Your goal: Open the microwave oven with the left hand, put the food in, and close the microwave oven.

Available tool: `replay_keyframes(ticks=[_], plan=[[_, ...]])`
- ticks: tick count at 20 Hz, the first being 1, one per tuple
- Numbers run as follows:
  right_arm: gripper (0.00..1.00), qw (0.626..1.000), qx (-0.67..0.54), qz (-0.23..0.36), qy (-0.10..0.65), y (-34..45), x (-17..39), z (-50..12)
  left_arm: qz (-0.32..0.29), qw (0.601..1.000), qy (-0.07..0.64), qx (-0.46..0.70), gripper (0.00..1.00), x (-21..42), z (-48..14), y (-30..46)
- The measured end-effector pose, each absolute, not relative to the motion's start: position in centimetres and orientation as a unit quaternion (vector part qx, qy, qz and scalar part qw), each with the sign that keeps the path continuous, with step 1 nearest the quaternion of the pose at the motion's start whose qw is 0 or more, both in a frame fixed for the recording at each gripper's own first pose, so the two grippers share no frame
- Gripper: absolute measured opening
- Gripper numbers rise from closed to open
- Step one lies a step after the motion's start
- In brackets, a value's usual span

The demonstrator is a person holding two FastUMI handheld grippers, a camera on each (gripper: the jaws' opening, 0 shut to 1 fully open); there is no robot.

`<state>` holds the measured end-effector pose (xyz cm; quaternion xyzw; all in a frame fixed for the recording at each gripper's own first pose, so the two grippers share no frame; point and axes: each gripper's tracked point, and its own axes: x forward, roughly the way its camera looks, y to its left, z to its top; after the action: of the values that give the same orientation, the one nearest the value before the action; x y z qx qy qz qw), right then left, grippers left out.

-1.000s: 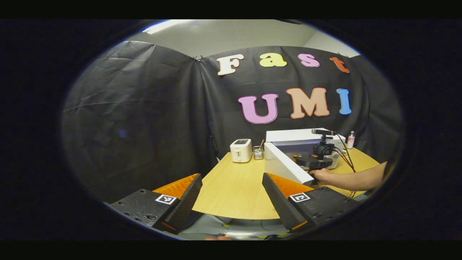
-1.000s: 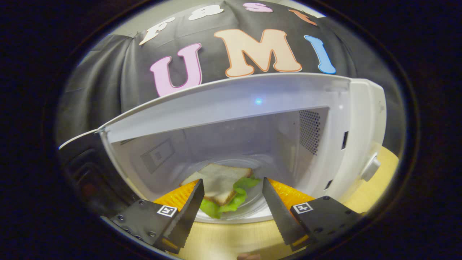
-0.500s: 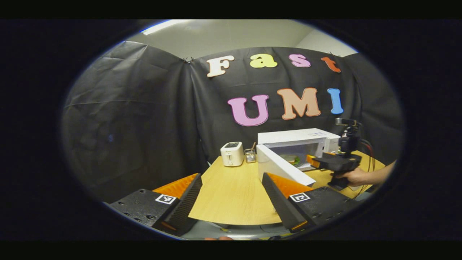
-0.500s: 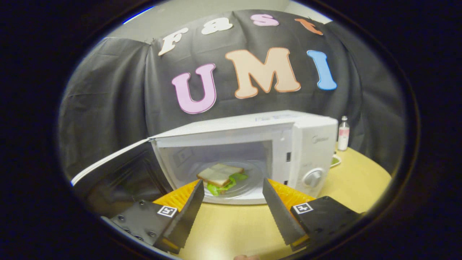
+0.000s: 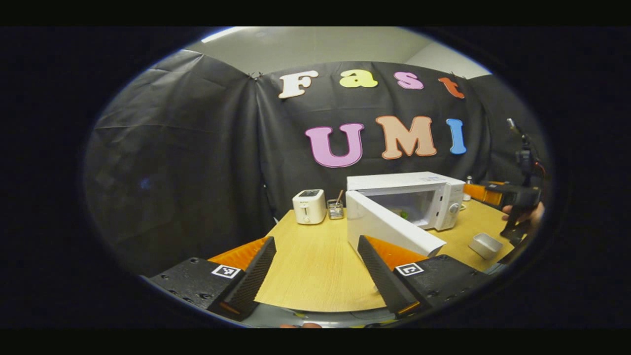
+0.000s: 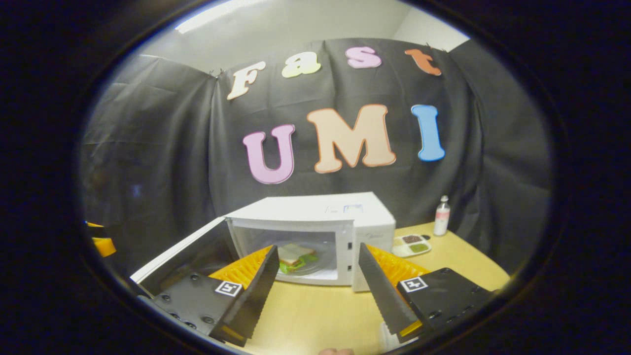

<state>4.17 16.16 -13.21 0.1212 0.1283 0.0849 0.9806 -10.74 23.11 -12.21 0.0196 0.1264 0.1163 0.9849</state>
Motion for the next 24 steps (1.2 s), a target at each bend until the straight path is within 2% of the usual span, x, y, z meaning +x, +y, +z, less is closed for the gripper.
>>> replay_keyframes(ticks=[3, 6, 7, 8, 12, 22, 23, 24], plan=[[0.91, 0.989, 0.086, 0.065, 0.103, 12.5, 3.8, -11.1, 0.107, 0.987, 0.117, 0.006, 1.0, -9.6, -12.9, 22.4], [0.92, 0.992, 0.069, 0.048, 0.093, 10.6, 3.0, -10.2, 0.112, 0.986, 0.125, 0.01, 0.8, -8.8, -14.5, 22.5], [0.92, 0.992, 0.065, 0.045, 0.093, 10.0, 2.9, -10.2, 0.104, 0.986, 0.131, 0.013, 0.64, -8.6, -15.1, 21.8], [0.92, 0.993, 0.064, 0.042, 0.095, 9.6, 2.7, -10.1, 0.102, 0.986, 0.133, 0.018, 0.6, -8.5, -15.4, 21.6], [0.93, 0.993, 0.063, 0.027, 0.092, 7.7, 2.4, -9.1, 0.105, 0.982, 0.156, 0.016, 0.01, -8.5, -17.2, 20.9], [0.94, 0.994, 0.041, 0.028, 0.094, 5.7, 1.6, -8.3, 0.04, 0.981, 0.179, 0.057, 0.0, -7.0, -20.2, 15.2], [0.94, 0.994, 0.043, 0.027, 0.096, 5.6, 1.7, -8.4, 0.035, 0.982, 0.18, 0.052, 0.02, -7.0, -20.3, 14.7], [0.94, 0.994, 0.045, 0.024, 0.098, 5.3, 1.6, -8.4, 0.03, 0.982, 0.18, 0.051, 0.0, -6.7, -20.3, 14.1]])
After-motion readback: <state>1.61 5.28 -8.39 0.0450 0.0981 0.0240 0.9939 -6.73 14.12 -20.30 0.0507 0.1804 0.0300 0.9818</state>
